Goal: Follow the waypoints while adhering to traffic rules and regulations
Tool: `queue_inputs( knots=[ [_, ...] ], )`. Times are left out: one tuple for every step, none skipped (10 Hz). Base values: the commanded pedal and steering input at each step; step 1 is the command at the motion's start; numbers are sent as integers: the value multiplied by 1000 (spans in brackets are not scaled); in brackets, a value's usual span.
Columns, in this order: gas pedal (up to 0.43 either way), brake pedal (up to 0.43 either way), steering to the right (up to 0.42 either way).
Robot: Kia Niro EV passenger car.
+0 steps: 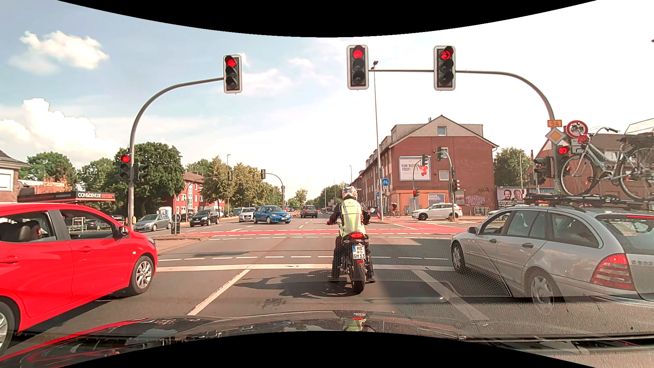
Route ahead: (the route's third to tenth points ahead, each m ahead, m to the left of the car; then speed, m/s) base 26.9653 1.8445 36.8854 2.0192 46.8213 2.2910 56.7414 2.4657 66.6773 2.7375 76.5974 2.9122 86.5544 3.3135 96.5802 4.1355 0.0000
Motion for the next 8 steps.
queue_inputs(
  knots=[
    [0,0,10],
    [0,0,10],
    [0,0,10],
    [0,0,10],
    [0,0,10],
    [0,0,10],
    [0,0,10],
    [0,0,10]
  ],
)
